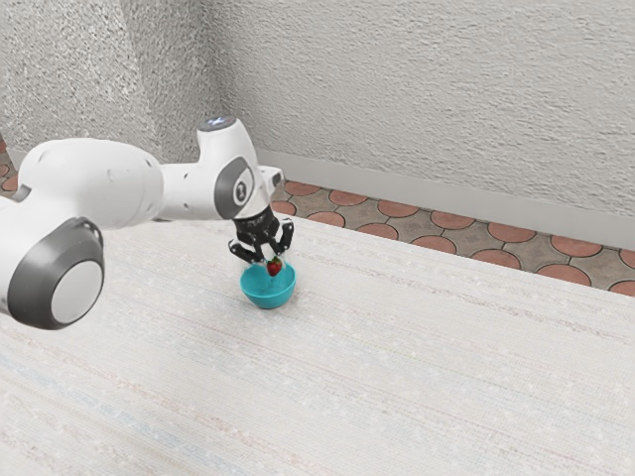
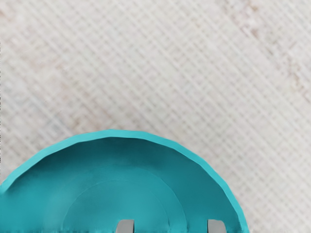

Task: Take strawberry from the bowl

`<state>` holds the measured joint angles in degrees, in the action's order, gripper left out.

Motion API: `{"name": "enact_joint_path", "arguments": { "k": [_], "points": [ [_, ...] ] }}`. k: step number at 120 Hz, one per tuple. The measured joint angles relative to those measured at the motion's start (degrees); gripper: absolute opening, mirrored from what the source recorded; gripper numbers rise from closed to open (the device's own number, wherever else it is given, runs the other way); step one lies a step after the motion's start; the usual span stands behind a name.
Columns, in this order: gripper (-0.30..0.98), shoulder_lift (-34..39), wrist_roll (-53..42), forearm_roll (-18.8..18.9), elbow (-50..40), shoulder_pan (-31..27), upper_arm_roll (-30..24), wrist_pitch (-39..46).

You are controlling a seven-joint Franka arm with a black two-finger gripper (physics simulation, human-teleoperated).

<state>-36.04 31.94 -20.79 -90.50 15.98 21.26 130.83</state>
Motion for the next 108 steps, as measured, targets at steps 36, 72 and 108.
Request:
{"name": "enact_joint_path", "arguments": {
  "k": [36,72,108],
  "points": [
    [-0.03,4.85,0.96,0.06,-0.23,6.34,-0.09,-2.93],
    [-0.01,1.48,2.14,-0.58,-0.20,12.32,-3.65,-3.16],
    [0.07,-1.56,2.12,-2.39,-0.01,12.67,-5.17,-1.41]
  ]
}}
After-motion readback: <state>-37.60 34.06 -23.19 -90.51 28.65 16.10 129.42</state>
